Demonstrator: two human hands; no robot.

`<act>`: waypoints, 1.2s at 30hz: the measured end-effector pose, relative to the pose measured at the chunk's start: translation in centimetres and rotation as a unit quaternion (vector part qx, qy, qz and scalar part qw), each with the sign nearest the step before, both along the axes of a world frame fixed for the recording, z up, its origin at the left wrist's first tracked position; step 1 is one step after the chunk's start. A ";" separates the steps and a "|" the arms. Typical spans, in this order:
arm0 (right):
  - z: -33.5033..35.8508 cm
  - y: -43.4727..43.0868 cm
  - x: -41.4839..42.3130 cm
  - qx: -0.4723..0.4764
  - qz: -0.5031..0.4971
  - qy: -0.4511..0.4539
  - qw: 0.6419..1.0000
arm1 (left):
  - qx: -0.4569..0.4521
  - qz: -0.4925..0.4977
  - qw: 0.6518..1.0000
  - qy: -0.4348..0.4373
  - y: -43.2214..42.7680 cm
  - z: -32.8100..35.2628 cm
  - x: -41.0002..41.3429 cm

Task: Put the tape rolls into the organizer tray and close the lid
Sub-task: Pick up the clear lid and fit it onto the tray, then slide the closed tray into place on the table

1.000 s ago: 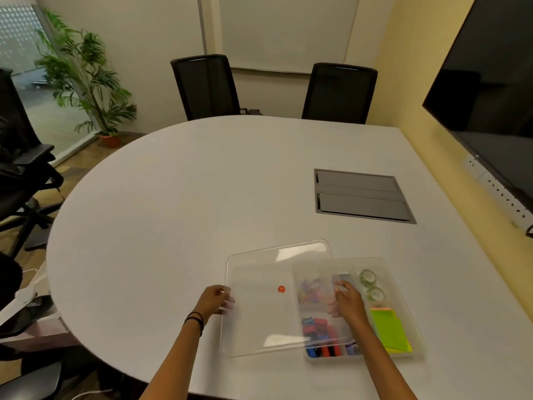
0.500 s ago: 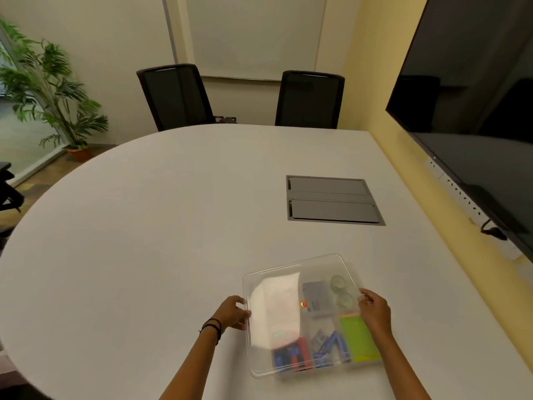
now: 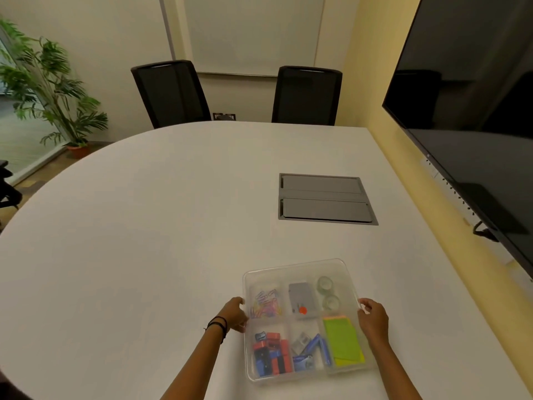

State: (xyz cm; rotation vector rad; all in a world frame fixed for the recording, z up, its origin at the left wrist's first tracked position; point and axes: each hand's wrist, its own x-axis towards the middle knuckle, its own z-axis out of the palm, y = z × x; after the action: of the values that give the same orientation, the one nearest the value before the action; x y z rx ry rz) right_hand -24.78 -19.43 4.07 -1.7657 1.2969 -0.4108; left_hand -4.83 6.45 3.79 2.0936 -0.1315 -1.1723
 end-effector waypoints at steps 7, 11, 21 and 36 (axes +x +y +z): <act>-0.7 -0.7 0.4 0.028 0.011 0.029 0.999 | 0.009 0.025 0.999 -0.029 -0.7 -0.4 -0.5; -0.9 -1.0 0.2 0.016 0.034 0.042 0.998 | -0.002 0.026 0.999 -0.047 -0.9 -1.3 -0.1; -1.7 -1.2 -1.1 0.009 0.068 0.032 0.997 | -0.057 0.129 0.986 -0.087 -1.6 -2.2 0.4; -3.3 0.8 -2.3 -0.028 0.130 0.039 0.990 | -0.106 0.196 0.937 -0.269 -1.9 -4.2 -7.4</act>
State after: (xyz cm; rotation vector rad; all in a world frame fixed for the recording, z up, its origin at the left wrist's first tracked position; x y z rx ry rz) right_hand -27.10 -18.59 0.75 -1.9847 1.0974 -0.2334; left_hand -12.20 4.55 -0.39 2.0691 -0.0812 -0.3169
